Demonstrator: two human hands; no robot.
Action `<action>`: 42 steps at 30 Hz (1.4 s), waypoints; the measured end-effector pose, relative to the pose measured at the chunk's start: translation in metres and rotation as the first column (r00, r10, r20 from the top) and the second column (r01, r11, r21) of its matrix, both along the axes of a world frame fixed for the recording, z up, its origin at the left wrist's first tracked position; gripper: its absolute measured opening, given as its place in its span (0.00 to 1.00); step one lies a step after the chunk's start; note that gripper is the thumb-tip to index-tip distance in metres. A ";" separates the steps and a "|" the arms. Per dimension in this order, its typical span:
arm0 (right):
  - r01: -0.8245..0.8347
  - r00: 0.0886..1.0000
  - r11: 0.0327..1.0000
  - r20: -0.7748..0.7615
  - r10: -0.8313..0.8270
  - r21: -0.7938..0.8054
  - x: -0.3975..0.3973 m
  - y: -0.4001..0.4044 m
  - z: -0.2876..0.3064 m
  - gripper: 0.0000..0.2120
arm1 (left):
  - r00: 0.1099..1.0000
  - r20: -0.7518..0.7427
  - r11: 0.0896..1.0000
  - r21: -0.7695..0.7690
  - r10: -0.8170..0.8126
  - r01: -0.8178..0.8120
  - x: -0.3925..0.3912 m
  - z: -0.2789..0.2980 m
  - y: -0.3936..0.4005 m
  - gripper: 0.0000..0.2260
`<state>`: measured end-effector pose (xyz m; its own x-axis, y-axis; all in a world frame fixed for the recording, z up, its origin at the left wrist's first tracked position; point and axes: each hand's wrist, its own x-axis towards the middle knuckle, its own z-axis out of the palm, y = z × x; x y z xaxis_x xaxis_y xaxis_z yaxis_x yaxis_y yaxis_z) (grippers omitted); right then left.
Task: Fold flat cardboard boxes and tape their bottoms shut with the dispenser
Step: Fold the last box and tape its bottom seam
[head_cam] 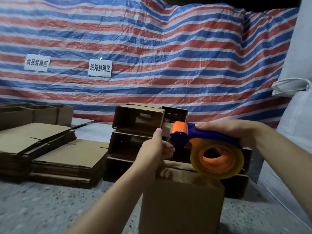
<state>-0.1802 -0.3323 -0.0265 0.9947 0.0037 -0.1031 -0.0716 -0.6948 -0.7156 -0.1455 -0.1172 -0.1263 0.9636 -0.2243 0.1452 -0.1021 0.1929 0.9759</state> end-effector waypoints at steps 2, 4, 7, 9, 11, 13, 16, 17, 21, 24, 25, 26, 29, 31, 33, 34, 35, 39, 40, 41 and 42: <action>-0.006 1.000 1.000 -0.016 0.006 0.003 0.001 0.002 0.001 0.40 | 0.999 -0.024 0.999 -0.020 -0.032 0.031 0.001 -0.001 0.004 0.23; -0.001 1.000 1.000 -0.023 0.001 0.003 0.002 0.003 0.001 0.41 | 0.998 -0.026 0.998 -0.002 -0.063 0.063 0.000 -0.002 0.006 0.18; -0.001 0.999 1.000 -0.038 0.001 -0.004 0.002 0.004 0.002 0.40 | 0.997 -0.029 0.997 -0.001 -0.078 0.078 0.000 -0.003 0.005 0.11; -0.004 0.999 1.000 -0.044 0.004 -0.014 0.002 0.005 0.003 0.38 | 0.998 -0.014 0.998 -0.010 -0.069 0.069 0.000 -0.005 0.005 0.09; -0.007 0.999 0.999 -0.044 0.005 -0.042 0.002 0.006 0.004 0.41 | 0.998 -0.007 0.998 -0.025 -0.060 0.059 -0.001 -0.006 0.005 0.10; -0.014 0.998 0.996 -0.061 0.008 -0.092 0.001 0.005 0.007 0.48 | 0.999 -0.010 0.999 -0.029 -0.037 0.036 -0.001 -0.007 0.005 0.10; 0.017 0.994 0.991 -0.105 -0.031 -0.133 0.000 -0.007 0.013 0.53 | 0.996 -0.075 0.991 -0.126 0.037 -0.047 0.002 -0.007 0.007 0.11; 0.038 0.992 0.990 -0.117 -0.054 -0.134 0.000 -0.012 0.014 0.54 | 0.992 -0.109 0.983 -0.164 0.062 -0.080 0.004 -0.007 0.008 0.11; 0.048 0.986 0.986 -0.153 -0.072 -0.157 -0.001 -0.019 0.013 0.49 | 0.968 -0.212 0.958 -0.220 0.135 -0.182 0.009 -0.006 0.005 0.09; 0.052 0.989 0.980 -0.124 -0.077 -0.192 0.000 -0.010 0.016 0.42 | 0.951 -0.288 0.920 -0.332 0.113 -0.209 0.010 -0.005 0.005 0.10; 0.058 0.990 0.980 -0.114 -0.081 -0.191 0.000 -0.007 0.017 0.42 | 0.947 -0.303 0.906 -0.360 0.111 -0.221 0.010 -0.004 0.006 0.10; 0.066 0.990 0.980 -0.111 -0.087 -0.186 0.001 -0.005 0.017 0.43 | 0.944 -0.309 0.896 -0.377 0.115 -0.232 0.010 -0.005 0.007 0.11; 0.087 0.986 0.981 -0.123 -0.110 -0.176 0.002 0.000 0.014 0.42 | 0.956 -0.263 0.894 -0.386 0.129 -0.227 0.009 -0.007 0.007 0.10; 0.099 0.983 0.978 -0.135 -0.125 -0.185 0.003 0.001 0.013 0.41 | 0.974 -0.177 0.926 -0.324 0.142 -0.194 0.010 -0.008 0.014 0.10; 0.115 0.979 0.971 -0.143 -0.147 -0.212 0.005 0.003 0.015 0.41 | 0.984 -0.036 0.974 -0.136 0.176 -0.180 0.016 -0.008 0.027 0.11; 0.118 0.977 0.965 -0.145 -0.155 -0.233 0.006 0.005 0.016 0.41 | 0.982 0.018 0.982 -0.028 0.188 -0.187 0.019 -0.009 0.034 0.11; 0.113 0.977 0.959 -0.149 -0.155 -0.259 0.008 0.008 0.017 0.40 | 0.980 0.048 0.978 0.069 0.192 -0.195 0.023 -0.010 0.041 0.12; 0.055 0.973 0.921 -0.188 -0.137 -0.386 0.018 0.031 0.021 0.39 | 0.973 0.072 0.937 0.263 0.218 -0.230 0.028 -0.023 0.055 0.13; 0.040 0.971 0.911 -0.198 -0.132 -0.412 0.020 0.035 0.022 0.38 | 0.972 0.071 0.936 0.262 0.222 -0.233 0.029 -0.028 0.055 0.13; 0.029 0.969 0.902 -0.208 -0.131 -0.431 0.022 0.039 0.022 0.38 | 0.972 0.067 0.938 0.258 0.223 -0.233 0.029 -0.033 0.056 0.14; 0.025 0.967 0.896 -0.215 -0.134 -0.443 0.024 0.042 0.023 0.37 | 0.973 0.062 0.939 0.254 0.222 -0.230 0.029 -0.038 0.057 0.14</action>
<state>-0.1564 -0.2907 -0.0039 0.9364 -0.1734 -0.3052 -0.2671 -0.9161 -0.2991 -0.1170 -0.0601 -0.1640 0.9891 -0.0351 0.1433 -0.1461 -0.0969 0.9845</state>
